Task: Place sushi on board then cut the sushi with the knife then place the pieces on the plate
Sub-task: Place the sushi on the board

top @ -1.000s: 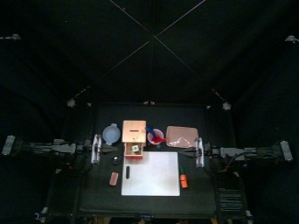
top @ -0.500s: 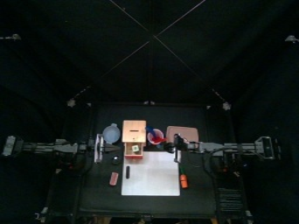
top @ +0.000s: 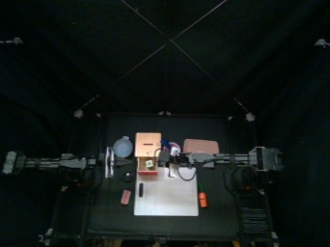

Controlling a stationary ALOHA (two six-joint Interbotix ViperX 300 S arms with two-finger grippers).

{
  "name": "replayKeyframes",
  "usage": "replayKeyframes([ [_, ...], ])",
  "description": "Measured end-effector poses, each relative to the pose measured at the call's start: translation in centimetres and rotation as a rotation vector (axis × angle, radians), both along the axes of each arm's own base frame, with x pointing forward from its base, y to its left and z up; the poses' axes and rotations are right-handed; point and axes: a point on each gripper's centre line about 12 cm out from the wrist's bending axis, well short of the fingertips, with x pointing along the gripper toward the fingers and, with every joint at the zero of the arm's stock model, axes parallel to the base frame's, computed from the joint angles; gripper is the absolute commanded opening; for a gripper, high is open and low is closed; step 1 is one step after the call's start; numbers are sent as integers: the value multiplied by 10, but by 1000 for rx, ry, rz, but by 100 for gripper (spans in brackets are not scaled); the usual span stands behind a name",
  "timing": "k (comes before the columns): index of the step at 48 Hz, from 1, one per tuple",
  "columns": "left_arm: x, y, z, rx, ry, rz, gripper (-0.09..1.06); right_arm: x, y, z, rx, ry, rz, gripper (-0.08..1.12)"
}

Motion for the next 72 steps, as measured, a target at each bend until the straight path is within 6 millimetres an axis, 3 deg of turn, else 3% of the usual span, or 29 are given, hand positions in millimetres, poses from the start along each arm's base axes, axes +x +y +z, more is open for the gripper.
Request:
replayKeyframes([
  [12, -2, 3, -4, -3, 10, 18, 8, 34, -5, -1, -61, 0, 42, 80],
  [26, -4, 6, -11, -10, 29, 35, 8, 55, -15, -8, -213, 27, 95, 82],
  [42, -4, 6, -11, -10, 28, 37, 8, 59, -8, -20, -249, 71, 129, 83],
  [52, -4, 6, -11, -11, 27, 37, 8, 58, -5, -22, -246, 101, 131, 93],
  [72, -4, 6, -12, -14, 32, 37, 8, 63, -7, -32, -265, 131, 139, 91],
])
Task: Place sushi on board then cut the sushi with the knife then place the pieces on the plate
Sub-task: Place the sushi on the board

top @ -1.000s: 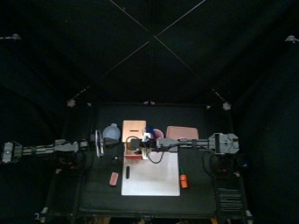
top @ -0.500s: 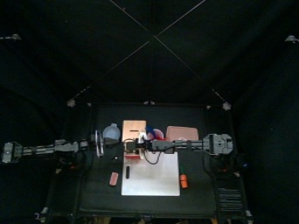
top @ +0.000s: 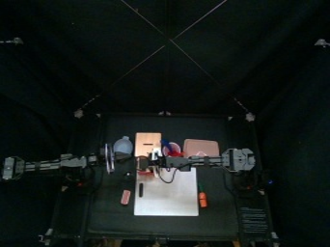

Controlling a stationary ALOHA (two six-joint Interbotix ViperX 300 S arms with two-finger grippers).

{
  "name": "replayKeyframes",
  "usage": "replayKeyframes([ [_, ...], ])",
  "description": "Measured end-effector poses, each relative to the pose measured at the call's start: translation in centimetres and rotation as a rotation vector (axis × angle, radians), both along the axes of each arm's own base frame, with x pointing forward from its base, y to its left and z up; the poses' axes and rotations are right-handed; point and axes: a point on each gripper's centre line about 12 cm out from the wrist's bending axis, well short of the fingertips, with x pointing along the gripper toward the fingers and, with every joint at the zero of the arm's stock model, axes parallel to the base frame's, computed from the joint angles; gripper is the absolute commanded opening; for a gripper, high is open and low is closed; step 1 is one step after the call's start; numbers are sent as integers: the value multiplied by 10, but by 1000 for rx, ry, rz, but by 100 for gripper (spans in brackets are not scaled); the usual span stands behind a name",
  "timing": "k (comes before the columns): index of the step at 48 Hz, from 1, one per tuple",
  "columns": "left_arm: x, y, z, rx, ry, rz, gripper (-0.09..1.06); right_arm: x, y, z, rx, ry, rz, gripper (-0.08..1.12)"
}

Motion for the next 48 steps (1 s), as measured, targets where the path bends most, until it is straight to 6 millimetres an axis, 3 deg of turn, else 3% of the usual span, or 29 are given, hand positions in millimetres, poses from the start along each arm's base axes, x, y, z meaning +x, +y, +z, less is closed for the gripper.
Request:
replayKeyframes([
  [21, -2, 1, -6, -17, 10, 8, 8, 2, -1, -11, -4, 33, -4, 72],
  [48, -3, 2, -8, -30, 14, 16, 8, 5, -3, -7, -9, 41, -15, 72],
])
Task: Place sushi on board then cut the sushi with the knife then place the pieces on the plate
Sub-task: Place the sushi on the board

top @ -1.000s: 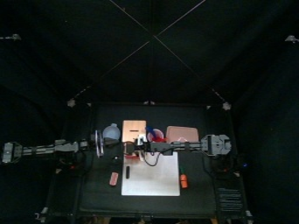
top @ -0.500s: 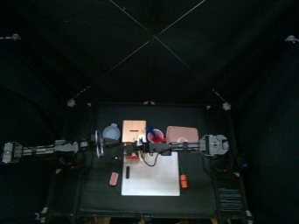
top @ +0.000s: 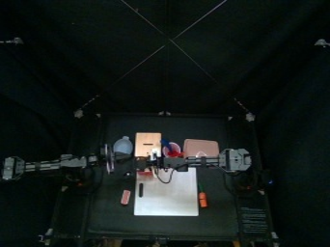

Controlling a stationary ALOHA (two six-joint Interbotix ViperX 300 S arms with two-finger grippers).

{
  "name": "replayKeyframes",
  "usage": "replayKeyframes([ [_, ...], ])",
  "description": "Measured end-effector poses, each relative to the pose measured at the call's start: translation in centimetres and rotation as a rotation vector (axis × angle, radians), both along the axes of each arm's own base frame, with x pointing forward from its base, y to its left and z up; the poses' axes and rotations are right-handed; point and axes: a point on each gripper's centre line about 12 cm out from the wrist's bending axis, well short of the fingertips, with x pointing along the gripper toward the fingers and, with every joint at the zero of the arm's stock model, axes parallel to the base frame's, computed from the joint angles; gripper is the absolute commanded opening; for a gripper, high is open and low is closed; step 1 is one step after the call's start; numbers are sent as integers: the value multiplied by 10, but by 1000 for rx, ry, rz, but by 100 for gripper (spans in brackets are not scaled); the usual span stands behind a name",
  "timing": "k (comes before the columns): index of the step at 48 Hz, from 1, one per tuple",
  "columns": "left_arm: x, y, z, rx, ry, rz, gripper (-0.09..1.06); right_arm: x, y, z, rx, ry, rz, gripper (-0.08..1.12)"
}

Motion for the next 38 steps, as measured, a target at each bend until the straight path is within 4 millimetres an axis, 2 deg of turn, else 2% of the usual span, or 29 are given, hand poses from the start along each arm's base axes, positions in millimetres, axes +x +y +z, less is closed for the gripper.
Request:
replayKeyframes([
  [6, 0, 0, 0, 0, -1, 0, 8, -2, -2, 9, -23, -11, 3, 72],
  [22, 0, 1, 0, 1, -3, 5, 8, -17, -1, 64, -48, -112, -2, 72],
  [30, -1, 3, 0, 2, -1, 16, 8, -34, 4, 93, -52, -157, 0, 72],
  [38, -1, 3, 0, 2, -3, 17, 8, -57, 21, 120, -42, -201, 15, 72],
])
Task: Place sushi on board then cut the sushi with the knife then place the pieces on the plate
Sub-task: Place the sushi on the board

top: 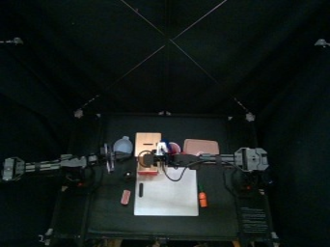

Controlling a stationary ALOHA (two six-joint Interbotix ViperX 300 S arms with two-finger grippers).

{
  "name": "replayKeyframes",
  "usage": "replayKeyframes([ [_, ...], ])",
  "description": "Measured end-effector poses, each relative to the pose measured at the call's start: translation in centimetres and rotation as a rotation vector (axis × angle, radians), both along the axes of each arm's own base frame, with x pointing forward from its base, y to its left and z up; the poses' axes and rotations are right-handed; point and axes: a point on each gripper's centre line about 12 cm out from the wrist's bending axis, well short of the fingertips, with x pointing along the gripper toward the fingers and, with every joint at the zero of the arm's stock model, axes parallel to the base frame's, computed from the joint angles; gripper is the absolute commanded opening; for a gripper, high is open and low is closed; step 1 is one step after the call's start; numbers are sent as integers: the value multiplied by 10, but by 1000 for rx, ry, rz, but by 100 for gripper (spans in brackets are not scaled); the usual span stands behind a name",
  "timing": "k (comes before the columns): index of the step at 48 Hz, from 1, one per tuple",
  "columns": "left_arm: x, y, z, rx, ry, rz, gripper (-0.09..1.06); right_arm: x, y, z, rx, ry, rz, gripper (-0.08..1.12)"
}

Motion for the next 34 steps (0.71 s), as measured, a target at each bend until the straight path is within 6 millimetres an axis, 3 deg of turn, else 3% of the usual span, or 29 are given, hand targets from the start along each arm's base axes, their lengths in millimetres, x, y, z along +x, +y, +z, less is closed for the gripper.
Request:
replayKeyframes([
  [9, 0, 0, 0, 0, 1, 0, 8, -32, 12, 3, 66, 32, -73, 72],
  [20, 0, 0, 1, 2, -3, 1, 8, -58, 32, -33, 43, 120, -179, 72],
  [34, 0, 1, 1, 0, -5, 5, 8, -59, 72, -84, -107, 82, -209, 72],
])
